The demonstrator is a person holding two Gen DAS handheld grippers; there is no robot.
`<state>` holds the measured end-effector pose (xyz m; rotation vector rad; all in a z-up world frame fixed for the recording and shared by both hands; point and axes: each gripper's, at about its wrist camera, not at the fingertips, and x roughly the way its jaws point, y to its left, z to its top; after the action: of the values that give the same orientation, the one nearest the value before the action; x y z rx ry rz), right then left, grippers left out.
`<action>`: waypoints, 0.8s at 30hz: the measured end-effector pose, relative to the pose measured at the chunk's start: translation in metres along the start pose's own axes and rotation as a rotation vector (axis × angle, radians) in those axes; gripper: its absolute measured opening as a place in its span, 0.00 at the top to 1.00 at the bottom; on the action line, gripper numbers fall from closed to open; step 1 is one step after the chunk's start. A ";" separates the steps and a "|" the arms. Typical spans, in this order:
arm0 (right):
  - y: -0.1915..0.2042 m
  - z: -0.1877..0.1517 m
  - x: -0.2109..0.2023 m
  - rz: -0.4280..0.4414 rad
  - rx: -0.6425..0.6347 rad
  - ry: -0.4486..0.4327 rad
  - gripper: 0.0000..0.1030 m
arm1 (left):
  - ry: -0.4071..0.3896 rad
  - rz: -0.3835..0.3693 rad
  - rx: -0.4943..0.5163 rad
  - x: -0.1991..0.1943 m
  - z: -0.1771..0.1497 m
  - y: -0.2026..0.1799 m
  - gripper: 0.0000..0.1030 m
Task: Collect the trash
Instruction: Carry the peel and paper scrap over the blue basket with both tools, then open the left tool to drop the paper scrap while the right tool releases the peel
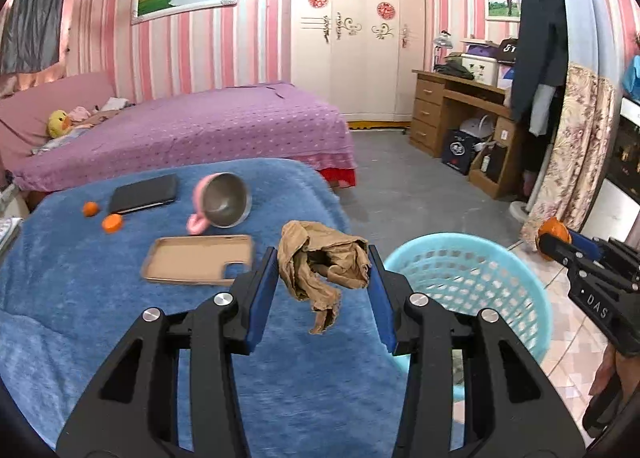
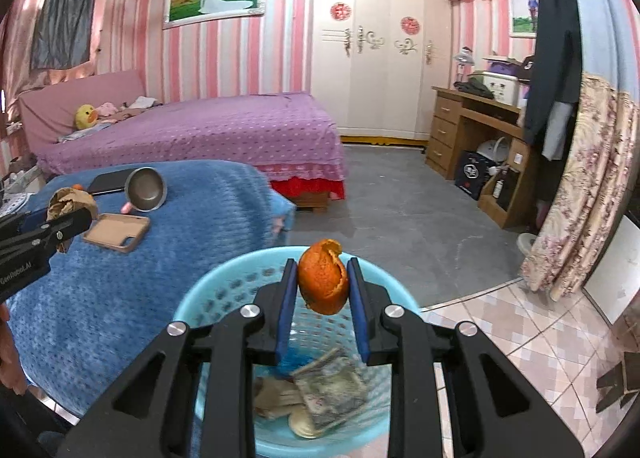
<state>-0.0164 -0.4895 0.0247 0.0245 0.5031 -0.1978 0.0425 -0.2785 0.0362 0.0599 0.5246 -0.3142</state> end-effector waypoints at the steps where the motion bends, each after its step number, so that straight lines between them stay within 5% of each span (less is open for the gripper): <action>1: -0.008 -0.002 -0.001 -0.013 0.003 0.000 0.75 | 0.003 -0.012 -0.004 0.003 0.000 -0.005 0.59; 18: -0.048 -0.021 0.015 -0.026 0.082 0.008 0.75 | 0.089 -0.121 0.032 0.062 -0.015 -0.074 0.57; 21: -0.052 -0.024 0.015 -0.031 0.096 0.016 0.75 | 0.109 -0.142 0.045 0.071 -0.013 -0.083 0.40; 23: -0.055 -0.025 0.015 -0.038 0.103 0.023 0.75 | 0.104 -0.121 0.052 0.073 -0.013 -0.083 0.21; 24: -0.055 -0.026 0.015 -0.040 0.108 0.025 0.75 | 0.100 -0.114 0.052 0.073 -0.012 -0.084 0.20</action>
<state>-0.0267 -0.5443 -0.0037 0.1221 0.5182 -0.2642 0.0708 -0.3770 -0.0089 0.0969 0.6205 -0.4381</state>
